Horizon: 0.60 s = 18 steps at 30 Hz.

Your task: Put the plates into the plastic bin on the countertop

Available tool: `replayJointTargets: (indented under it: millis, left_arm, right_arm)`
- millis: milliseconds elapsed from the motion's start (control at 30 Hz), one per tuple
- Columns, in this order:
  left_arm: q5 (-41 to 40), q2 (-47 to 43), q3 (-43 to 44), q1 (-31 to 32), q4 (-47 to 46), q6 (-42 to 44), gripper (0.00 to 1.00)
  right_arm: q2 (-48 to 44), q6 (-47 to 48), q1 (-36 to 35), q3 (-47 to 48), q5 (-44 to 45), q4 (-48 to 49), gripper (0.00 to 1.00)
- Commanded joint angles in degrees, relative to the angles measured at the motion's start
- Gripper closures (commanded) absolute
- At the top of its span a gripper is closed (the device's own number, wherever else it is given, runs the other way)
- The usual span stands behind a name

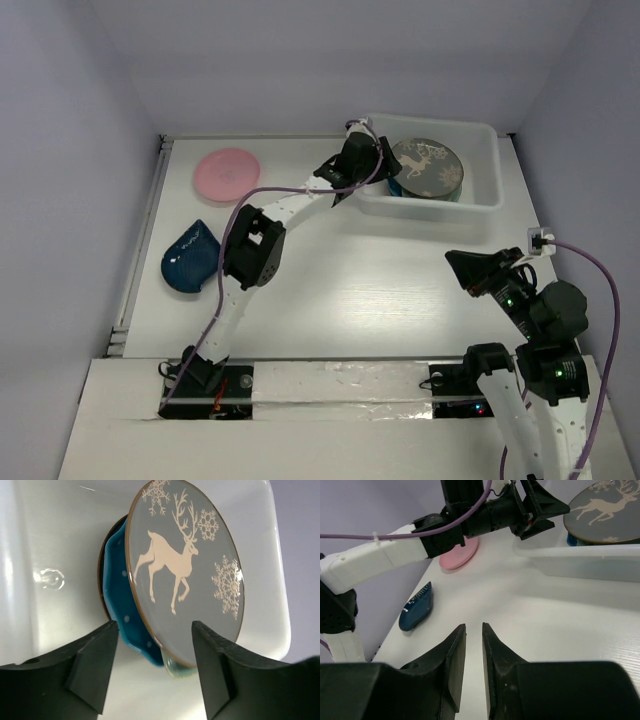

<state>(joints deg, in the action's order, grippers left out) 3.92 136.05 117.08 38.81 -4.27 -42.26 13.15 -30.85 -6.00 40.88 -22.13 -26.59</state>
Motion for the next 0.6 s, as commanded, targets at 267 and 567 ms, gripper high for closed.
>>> replayJointTargets:
  millis: [267,567]
  left_arm:
    - [-10.86,-30.27,-12.82,-0.66,-4.59,13.43,0.40]
    - [-18.49,-67.96,-51.74,-0.66,-8.66,11.85,0.47]
  right_arm:
    - [4.34,-2.81,0.02,-4.14,-4.49,9.96,1.00]
    - [22.34,-8.08,-14.28,-6.96,2.07,29.74,1.00]
